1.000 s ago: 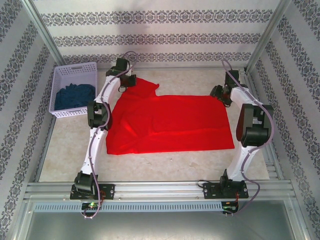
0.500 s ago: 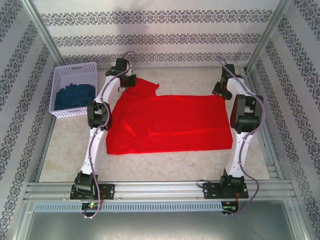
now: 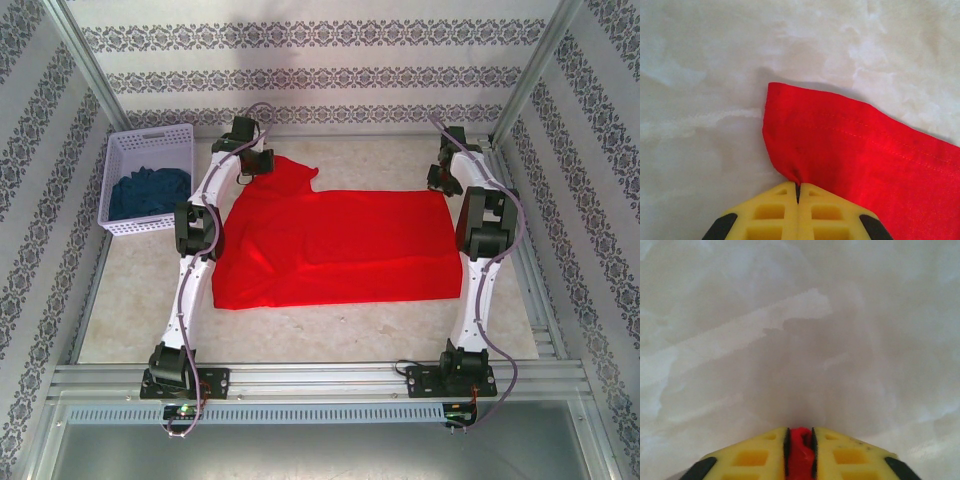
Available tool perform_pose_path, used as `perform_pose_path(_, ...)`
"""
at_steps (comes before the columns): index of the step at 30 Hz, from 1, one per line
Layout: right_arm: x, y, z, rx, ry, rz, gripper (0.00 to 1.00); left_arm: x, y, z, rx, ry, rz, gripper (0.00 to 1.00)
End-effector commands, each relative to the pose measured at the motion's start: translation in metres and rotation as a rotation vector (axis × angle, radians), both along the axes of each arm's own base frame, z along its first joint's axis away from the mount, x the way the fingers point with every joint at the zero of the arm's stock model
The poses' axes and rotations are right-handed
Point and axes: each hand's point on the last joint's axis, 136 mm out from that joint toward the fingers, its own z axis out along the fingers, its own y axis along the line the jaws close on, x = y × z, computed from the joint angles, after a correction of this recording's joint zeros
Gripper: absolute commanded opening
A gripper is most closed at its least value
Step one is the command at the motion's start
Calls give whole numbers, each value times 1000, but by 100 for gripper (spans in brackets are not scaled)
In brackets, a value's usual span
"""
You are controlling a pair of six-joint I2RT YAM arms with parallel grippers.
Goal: Fold the inside-out t-shirt
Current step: Fold the T-shirt at the center of the table.
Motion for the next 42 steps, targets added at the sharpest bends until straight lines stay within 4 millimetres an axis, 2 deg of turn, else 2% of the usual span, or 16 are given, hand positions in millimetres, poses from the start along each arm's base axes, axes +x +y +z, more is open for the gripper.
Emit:
perform_pose_path(1,2,-7,3,-22,4,17,16,3,-2,40,-10,-65,-17,0)
perform_pose_path(10,10,-4,42,-37,-92,98,7,-2,2,83,9,-121,-18,0)
perform_pose_path(22,-1,14,64,33,-137,149,4,-23,0,116,14,-135,-41,0)
perform_pose_path(35,-29,4,72,-4,-101,184,4,-66,-14,156,-4,-171,-75,0)
perform_pose_path(42,-38,2,75,11,-105,177,4,-101,-18,171,-15,-196,-67,0)
